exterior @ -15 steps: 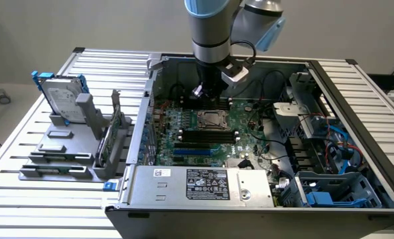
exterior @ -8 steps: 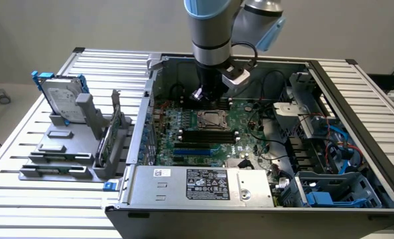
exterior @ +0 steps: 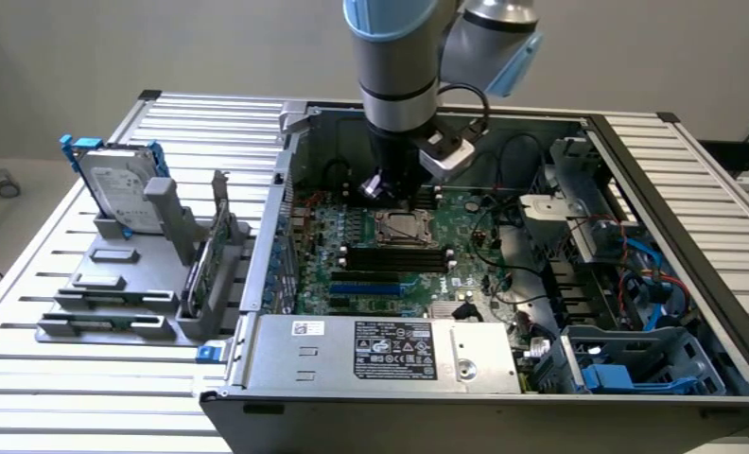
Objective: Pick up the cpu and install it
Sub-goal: 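Install the first cpu locking lever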
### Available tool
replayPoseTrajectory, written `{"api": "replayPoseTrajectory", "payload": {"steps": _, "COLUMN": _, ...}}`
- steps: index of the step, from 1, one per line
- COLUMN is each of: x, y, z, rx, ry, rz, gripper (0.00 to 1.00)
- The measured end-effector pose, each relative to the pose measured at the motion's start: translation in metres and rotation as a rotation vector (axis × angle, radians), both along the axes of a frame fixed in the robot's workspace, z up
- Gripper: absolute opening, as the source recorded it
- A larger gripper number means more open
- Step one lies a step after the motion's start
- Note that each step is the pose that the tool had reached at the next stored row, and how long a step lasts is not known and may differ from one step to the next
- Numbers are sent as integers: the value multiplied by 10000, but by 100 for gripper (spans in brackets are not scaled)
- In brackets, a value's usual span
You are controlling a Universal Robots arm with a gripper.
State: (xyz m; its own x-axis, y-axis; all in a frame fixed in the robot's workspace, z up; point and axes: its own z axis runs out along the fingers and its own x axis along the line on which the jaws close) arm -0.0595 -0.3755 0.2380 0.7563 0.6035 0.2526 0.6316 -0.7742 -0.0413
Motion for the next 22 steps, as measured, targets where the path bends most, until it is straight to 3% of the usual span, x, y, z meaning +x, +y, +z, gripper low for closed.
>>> {"api": "replayPoseTrajectory", "payload": {"steps": 11, "x": -156, "y": -184, "z": 7, "rx": -52, "ry": 0, "rz": 1, "gripper": 11}}
{"api": "replayPoseTrajectory", "payload": {"steps": 18, "x": -196, "y": -355, "z": 63, "rx": -52, "ry": 32, "rz": 2, "gripper": 11}}
{"api": "replayPoseTrajectory", "payload": {"steps": 22, "x": -236, "y": -416, "z": 94, "rx": -53, "ry": 57, "rz": 1, "gripper": 11}}
